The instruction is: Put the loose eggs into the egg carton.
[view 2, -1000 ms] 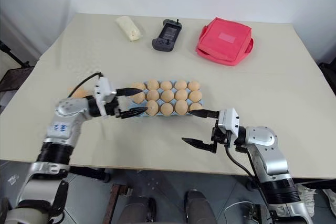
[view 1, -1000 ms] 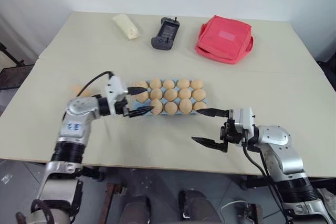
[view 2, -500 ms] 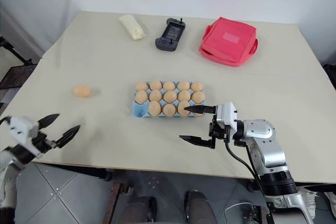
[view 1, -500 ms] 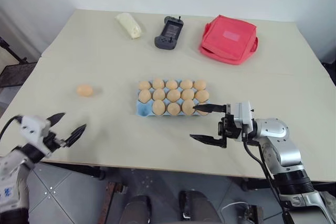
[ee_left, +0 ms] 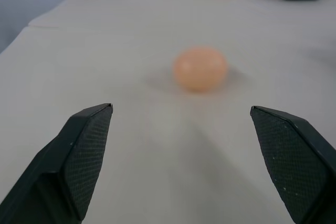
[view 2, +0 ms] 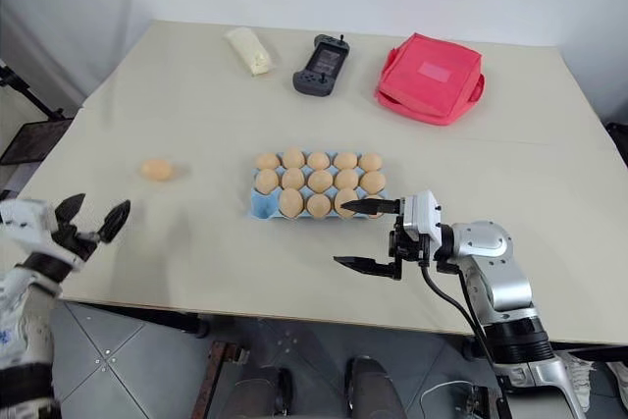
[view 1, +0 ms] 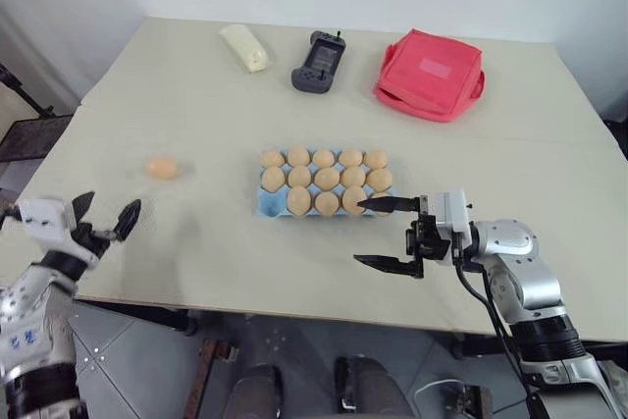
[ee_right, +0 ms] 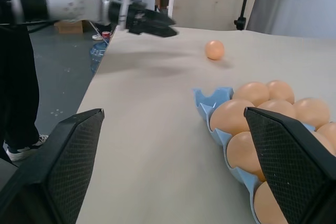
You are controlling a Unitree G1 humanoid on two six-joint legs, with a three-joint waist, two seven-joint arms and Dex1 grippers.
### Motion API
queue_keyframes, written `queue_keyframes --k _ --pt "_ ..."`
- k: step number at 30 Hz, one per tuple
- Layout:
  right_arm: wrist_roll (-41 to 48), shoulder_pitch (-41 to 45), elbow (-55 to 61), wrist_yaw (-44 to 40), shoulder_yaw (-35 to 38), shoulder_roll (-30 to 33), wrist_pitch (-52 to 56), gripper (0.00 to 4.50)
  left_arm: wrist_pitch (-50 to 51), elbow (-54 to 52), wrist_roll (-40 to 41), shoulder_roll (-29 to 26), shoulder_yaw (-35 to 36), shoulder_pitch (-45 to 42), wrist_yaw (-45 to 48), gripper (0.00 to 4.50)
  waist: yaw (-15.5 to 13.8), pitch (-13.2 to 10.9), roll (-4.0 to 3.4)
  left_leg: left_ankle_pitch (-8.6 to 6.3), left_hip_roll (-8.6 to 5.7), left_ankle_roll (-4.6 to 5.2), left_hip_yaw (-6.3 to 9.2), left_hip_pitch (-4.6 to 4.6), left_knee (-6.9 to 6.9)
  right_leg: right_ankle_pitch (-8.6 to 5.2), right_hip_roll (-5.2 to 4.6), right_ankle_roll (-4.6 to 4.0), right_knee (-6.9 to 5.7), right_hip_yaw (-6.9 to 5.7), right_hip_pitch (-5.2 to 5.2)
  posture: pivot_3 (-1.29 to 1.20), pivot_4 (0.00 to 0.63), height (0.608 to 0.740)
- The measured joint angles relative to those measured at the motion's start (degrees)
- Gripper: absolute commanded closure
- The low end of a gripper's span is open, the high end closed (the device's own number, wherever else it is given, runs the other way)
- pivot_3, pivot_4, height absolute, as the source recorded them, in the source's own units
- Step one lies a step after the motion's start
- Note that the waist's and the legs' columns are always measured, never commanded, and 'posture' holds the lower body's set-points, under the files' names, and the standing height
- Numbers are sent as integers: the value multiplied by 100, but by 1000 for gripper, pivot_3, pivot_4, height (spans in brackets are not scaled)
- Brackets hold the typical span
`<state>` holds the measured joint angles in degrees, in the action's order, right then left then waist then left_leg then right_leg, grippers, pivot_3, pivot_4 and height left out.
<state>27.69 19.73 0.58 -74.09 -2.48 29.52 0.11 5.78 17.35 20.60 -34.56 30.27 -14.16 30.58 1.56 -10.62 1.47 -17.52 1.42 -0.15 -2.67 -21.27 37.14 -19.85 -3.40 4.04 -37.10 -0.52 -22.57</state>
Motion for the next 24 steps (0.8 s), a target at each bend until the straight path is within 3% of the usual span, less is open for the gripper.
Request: queue_keyframes --k 8,18,21,24 --pt "1 -22 20 109 -2 -109 -1 0 -179 1895 -466 -185 -800 -1839 84 20 3 0 0 -3 2 -2 -12 -2 7 3 -16 6 -16 -65 -4 0 150 740" --pt "-3 -48 37 138 -45 -119 -1 0 -749 3953 -948 -187 -1290 -2804 116 20 -4 0 1 -4 4 -7 -24 -4 17 4 -18 7 -37 -76 -10 0 150 740" --pt "-3 -49 39 171 -45 -119 -2 0 -916 4199 -981 -179 -1336 -2870 88 581 -4 0 2 -4 4 -7 -24 -4 20 4 -20 7 -39 -76 -10 0 150 740" --pt "-3 -49 39 193 -46 -120 -3 0 -1095 4220 -980 -161 -1342 -2878 225 1501 -6 -1 2 -3 4 -9 -24 -4 22 4 -20 7 -41 -76 -10 0 150 740"
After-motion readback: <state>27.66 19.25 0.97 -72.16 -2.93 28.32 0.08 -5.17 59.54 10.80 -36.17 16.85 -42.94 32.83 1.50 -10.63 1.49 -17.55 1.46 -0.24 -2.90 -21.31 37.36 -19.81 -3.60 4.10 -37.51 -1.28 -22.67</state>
